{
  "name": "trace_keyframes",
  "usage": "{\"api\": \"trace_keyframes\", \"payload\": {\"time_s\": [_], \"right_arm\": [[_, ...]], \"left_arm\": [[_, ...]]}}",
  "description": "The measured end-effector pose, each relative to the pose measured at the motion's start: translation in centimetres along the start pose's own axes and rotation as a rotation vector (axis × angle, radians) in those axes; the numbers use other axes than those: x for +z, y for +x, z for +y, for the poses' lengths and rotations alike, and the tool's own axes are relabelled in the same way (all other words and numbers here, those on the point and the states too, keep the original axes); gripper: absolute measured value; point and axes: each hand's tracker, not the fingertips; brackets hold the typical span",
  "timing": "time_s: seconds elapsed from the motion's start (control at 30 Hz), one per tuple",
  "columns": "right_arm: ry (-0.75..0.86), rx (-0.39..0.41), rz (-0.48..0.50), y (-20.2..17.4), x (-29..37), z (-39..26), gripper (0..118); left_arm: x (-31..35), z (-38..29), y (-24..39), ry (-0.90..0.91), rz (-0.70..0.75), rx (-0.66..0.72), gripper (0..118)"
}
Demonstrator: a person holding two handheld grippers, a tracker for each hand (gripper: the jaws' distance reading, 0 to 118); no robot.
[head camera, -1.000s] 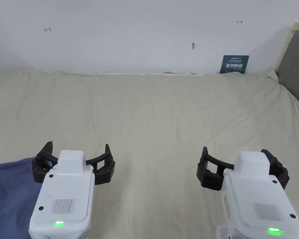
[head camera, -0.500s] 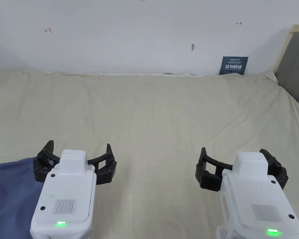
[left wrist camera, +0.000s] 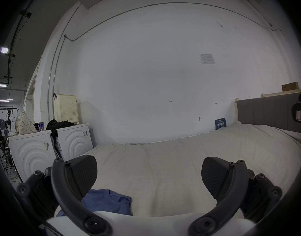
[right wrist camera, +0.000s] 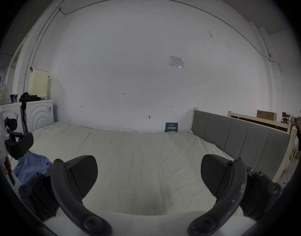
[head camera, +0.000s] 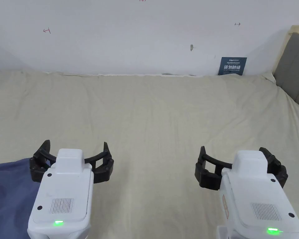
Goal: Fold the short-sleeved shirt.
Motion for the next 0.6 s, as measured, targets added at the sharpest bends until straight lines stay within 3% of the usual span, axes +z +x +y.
{"api": "trace_keyframes", "payload": {"time_s": [0.13,0.17,0.2,0.23,0.33,0.4,0.43,0.6], "right_arm": [[0.001,0.007,-0.004,-0.04,0.01,0.15,118],[0.0,0.008,-0.006,-0.04,0.05,0.23,117],[0.0,0.009,-0.009,-0.04,0.13,0.3,108],[0.003,0.009,-0.007,-0.01,0.25,0.34,89],[-0.003,0.009,-0.004,0.07,0.56,0.82,71],[-0.007,0.025,-0.015,0.05,0.55,0.87,27],[-0.005,0.028,-0.01,0.03,0.53,0.81,7],[-0.016,0.018,0.01,0.04,0.43,0.81,1]], "left_arm": [[-0.09,0.14,-0.16,-0.012,-0.001,0.02,118],[-0.09,0.18,-0.2,-0.016,0.0,0.024,112],[-0.02,0.17,-0.25,-0.015,-0.001,0.033,102],[0.15,0.25,-0.25,-0.011,-0.009,0.048,80],[0.31,0.42,-0.22,-0.031,-0.043,0.086,57],[0.33,0.5,0.02,-0.037,-0.052,0.087,6],[0.46,0.46,0.28,-0.034,-0.049,0.082,1],[0.55,0.42,0.04,-0.042,-0.065,0.089,0]]}}
